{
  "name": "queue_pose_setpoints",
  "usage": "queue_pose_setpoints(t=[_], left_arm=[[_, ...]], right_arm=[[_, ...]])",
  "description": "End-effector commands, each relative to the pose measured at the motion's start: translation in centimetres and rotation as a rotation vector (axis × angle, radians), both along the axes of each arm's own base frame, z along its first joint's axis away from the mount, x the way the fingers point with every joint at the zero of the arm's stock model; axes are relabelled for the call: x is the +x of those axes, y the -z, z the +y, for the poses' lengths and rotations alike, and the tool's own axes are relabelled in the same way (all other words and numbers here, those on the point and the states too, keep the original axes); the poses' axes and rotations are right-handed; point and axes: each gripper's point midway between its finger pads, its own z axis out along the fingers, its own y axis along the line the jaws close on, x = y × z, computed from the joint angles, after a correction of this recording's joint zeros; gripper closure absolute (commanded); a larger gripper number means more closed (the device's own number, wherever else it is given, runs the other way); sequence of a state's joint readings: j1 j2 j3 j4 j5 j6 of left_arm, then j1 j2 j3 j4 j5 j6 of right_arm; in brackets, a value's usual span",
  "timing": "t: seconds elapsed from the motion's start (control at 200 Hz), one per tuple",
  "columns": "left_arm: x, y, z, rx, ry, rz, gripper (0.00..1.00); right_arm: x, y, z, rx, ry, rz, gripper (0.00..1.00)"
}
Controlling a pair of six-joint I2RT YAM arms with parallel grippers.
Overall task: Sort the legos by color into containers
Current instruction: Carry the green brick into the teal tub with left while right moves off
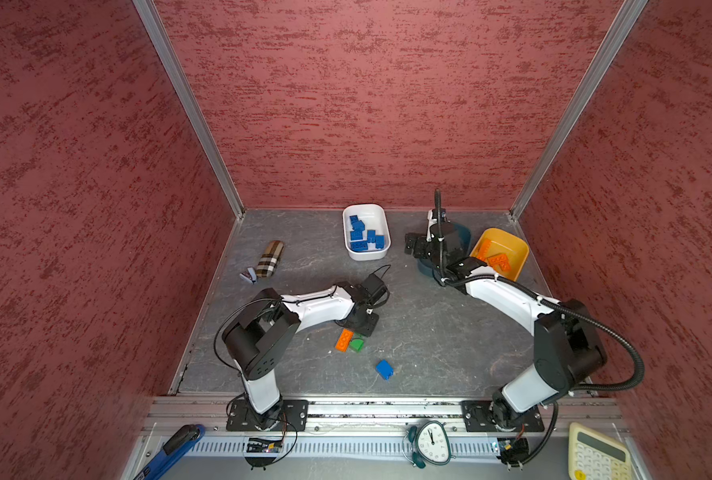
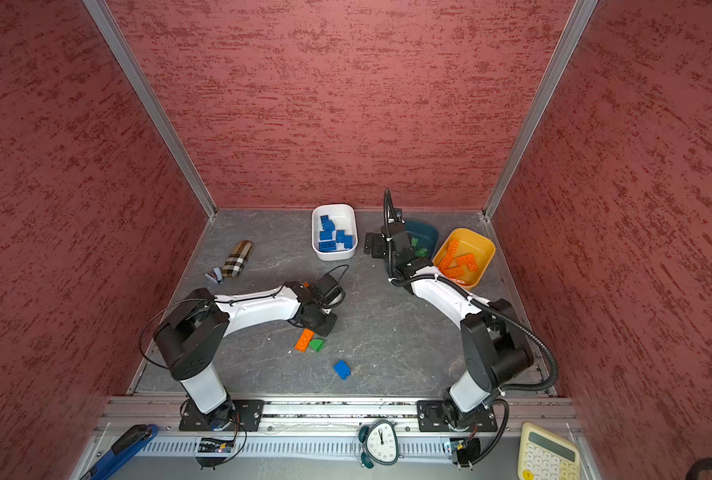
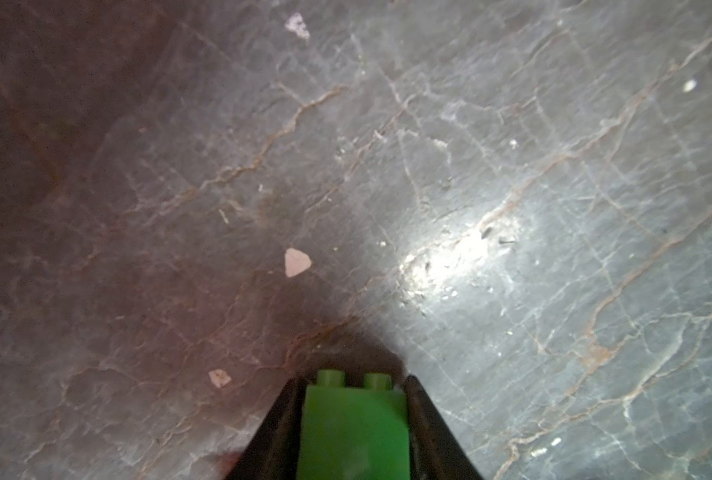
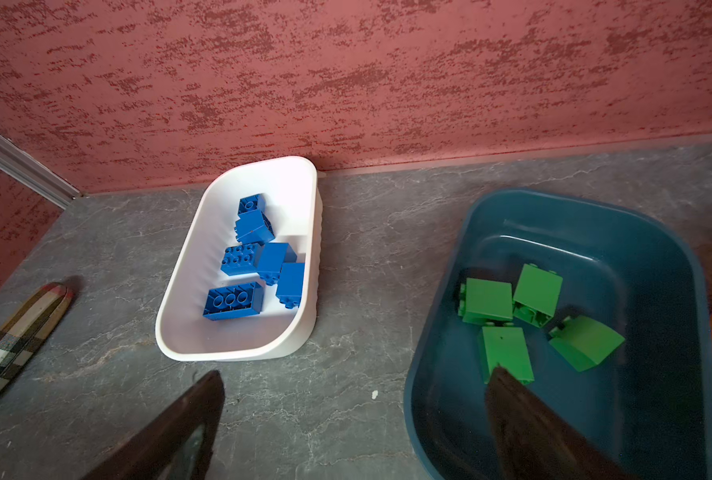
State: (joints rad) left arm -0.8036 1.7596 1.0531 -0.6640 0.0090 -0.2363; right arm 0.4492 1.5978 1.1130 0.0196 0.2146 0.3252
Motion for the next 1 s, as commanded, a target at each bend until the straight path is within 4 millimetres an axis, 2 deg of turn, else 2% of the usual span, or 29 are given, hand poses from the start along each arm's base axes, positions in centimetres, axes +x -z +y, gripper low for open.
queue_pose_setpoints(t=[0.0, 0.1, 0.25, 0.311, 0.336, 0.421, 0.546, 0.641, 0.736, 0.862, 0.997], left_arm=[[-0.5, -0.2, 0.4, 0.021, -0.005, 0.011, 0.67], [0.4, -1.2, -0.4, -0.021, -0.025, -0.032, 0.74], [3.2, -4.5, -3.1, -0.15, -0.074, -0.136, 0.8], [4.6, -6.0, -4.7, -0.222, -0.088, -0.177, 0.81], [5.2, -6.7, -5.5, -0.258, -0.088, -0.196, 0.81], [7.4, -8.9, -8.1, -0.36, -0.089, -0.264, 0.81], [10.7, -11.5, -11.8, -0.453, -0.086, -0.324, 0.82], [12.6, -12.1, -14.9, -0.51, -0.059, -0.321, 0.82], [14.3, -12.4, -17.4, -0.545, -0.05, -0.312, 0.82], [16.8, -12.6, -20.0, -0.597, -0.068, -0.307, 0.82], [19.0, -12.2, -22.6, -0.663, -0.086, -0.274, 0.82]], right_arm=[[0.0, -2.2, -0.7, 0.019, 0.029, -0.059, 0.01], [-0.5, -2.0, -1.2, 0.013, 0.04, -0.056, 0.01], [-1.9, -0.8, -2.8, 0.022, 0.08, -0.038, 0.01], [-2.5, 0.0, -3.9, 0.025, 0.114, -0.029, 0.01], [-2.9, -0.8, -4.4, 0.04, 0.128, -0.053, 0.01], [-4.1, -0.4, -6.3, 0.062, 0.178, -0.059, 0.01], [-5.8, 0.4, -10.4, 0.084, 0.336, -0.042, 0.01], [-7.6, 0.5, -13.4, 0.093, 0.452, -0.064, 0.01], [-9.2, -0.1, -15.1, 0.073, 0.504, -0.109, 0.01], [-10.7, -0.4, -15.9, 0.031, 0.492, -0.113, 0.01], [-11.6, 0.6, -15.4, 0.004, 0.437, -0.067, 0.01]])
